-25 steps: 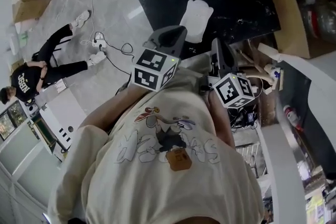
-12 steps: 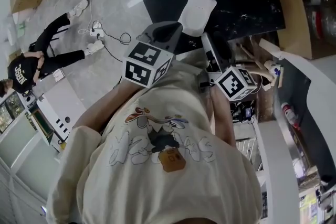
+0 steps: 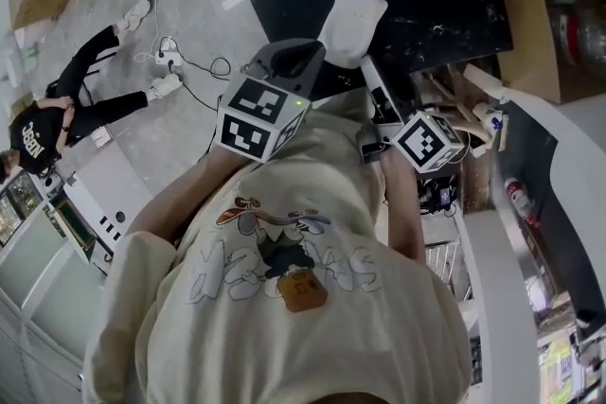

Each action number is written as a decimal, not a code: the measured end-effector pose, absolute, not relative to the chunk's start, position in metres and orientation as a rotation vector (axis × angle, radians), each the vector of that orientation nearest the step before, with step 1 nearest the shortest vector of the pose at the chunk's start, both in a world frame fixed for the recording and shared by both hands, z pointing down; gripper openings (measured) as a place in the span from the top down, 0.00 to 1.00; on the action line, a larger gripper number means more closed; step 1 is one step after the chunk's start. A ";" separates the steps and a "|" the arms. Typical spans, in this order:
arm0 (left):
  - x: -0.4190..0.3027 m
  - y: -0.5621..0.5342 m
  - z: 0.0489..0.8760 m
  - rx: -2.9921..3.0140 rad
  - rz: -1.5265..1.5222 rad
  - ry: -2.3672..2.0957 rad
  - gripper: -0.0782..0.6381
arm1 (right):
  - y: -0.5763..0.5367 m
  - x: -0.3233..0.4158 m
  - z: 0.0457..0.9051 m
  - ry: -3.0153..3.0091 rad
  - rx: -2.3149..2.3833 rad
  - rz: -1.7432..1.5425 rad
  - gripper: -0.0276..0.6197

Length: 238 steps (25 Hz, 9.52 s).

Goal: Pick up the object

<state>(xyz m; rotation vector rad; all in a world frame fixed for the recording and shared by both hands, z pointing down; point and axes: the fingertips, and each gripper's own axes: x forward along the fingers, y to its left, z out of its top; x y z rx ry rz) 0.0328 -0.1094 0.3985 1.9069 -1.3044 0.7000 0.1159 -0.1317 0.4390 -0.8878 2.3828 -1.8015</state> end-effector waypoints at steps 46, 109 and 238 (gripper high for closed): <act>0.018 -0.135 0.441 1.812 0.670 -1.229 0.87 | -0.161 0.085 0.487 2.392 -0.649 -2.192 0.54; 0.001 -0.150 0.443 1.787 0.639 -1.264 0.87 | -0.159 0.057 0.486 2.485 -0.522 -2.316 0.75; -0.067 -0.007 0.364 2.200 0.597 -0.936 0.87 | 0.012 0.047 0.371 1.861 -1.500 -1.497 0.76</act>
